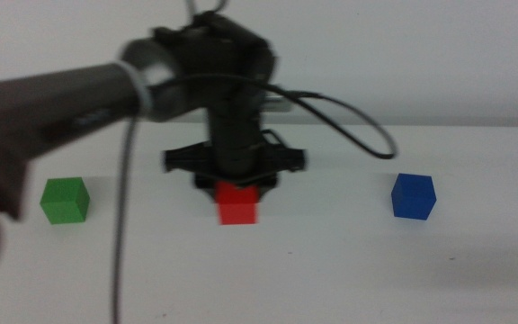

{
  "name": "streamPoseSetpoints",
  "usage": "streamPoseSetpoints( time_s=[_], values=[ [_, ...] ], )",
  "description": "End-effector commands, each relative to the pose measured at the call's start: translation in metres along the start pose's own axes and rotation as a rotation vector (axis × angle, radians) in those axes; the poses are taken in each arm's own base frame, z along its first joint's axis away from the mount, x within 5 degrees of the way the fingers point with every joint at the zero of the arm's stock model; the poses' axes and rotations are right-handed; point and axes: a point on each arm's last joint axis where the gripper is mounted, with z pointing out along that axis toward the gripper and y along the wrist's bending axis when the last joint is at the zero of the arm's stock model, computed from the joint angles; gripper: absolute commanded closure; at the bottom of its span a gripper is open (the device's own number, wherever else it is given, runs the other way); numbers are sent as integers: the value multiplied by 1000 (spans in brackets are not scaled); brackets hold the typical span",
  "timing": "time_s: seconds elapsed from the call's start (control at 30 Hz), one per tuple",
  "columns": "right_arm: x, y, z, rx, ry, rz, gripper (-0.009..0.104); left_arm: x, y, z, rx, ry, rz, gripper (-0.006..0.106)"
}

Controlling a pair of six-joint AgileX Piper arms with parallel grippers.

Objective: Stack red cubes first, then green, then blue cubes in a specific spot.

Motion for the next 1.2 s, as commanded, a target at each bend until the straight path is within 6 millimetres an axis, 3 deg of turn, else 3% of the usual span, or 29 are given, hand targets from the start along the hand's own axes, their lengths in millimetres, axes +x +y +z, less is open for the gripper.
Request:
streamPoseSetpoints(
  time_s=[0.0,0.1,0.2,0.57,1.17],
  values=[
    [12,-1,-1,6,-5,-2,10,6,-20,6,-48,60,0,102],
    [12,-1,-1,6,-5,-2,10,7,-48,14,-12,58,14,102],
    [12,-1,-1,6,-5,-2,10,5,-60,24,-2,66,10,102],
    [12,-1,-1,6,-5,-2,10,6,-68,53,-8,111,15,102],
    [12,-1,-1,6,-5,-2,10,5,-75,70,30,111,56,102]
  ],
)
